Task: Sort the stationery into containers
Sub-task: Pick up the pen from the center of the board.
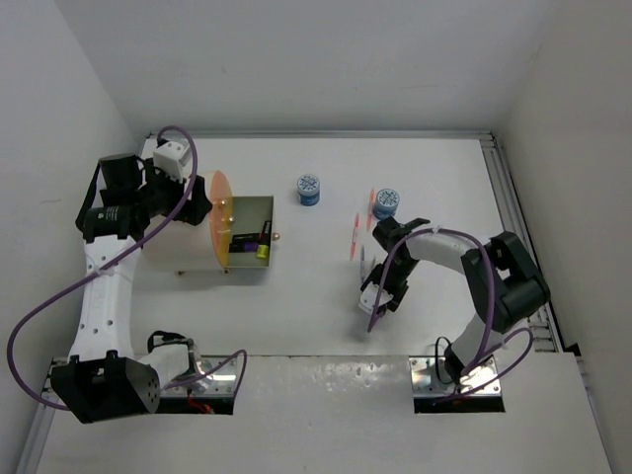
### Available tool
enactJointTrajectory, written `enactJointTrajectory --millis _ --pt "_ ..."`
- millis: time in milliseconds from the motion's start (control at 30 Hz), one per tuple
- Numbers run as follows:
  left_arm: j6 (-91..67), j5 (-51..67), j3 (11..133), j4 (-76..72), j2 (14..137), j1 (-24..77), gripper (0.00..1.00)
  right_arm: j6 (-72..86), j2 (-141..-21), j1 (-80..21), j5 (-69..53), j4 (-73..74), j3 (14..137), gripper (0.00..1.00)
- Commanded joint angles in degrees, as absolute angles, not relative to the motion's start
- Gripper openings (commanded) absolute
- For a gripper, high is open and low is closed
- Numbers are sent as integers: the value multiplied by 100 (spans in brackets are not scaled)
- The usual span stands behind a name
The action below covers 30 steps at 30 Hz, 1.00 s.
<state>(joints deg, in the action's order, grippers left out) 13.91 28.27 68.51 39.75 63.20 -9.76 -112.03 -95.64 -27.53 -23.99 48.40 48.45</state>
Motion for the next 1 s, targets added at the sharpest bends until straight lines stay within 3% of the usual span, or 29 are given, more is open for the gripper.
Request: enactJointTrajectory --millis 0,167,367,667,833,967 --pt "1362 2742 6978 4175 6302 -1046 84 -12990 -9782 -2690 -2233 4562 4851 49" --pt "1397 2672 7005 4227 6311 -1046 84 -12999 -9949 -2628 -2101 4562 4930 47" --pt "1406 2672 7049 4245 6328 -1037 83 -12990 -10116 -2479 -1767 4579 5018 36" --pt "1380 2646 7137 4289 6328 -1037 83 -12885 -10046 -2636 -625 5264 4826 44" --pt "1354 2611 7181 4307 6354 -1037 83 -12420 -10151 -2777 -255 5317 4799 28" --pt "1336 2523 7207 4315 6363 -1037 83 -11500 -10125 -2909 -657 5326 5141 9"
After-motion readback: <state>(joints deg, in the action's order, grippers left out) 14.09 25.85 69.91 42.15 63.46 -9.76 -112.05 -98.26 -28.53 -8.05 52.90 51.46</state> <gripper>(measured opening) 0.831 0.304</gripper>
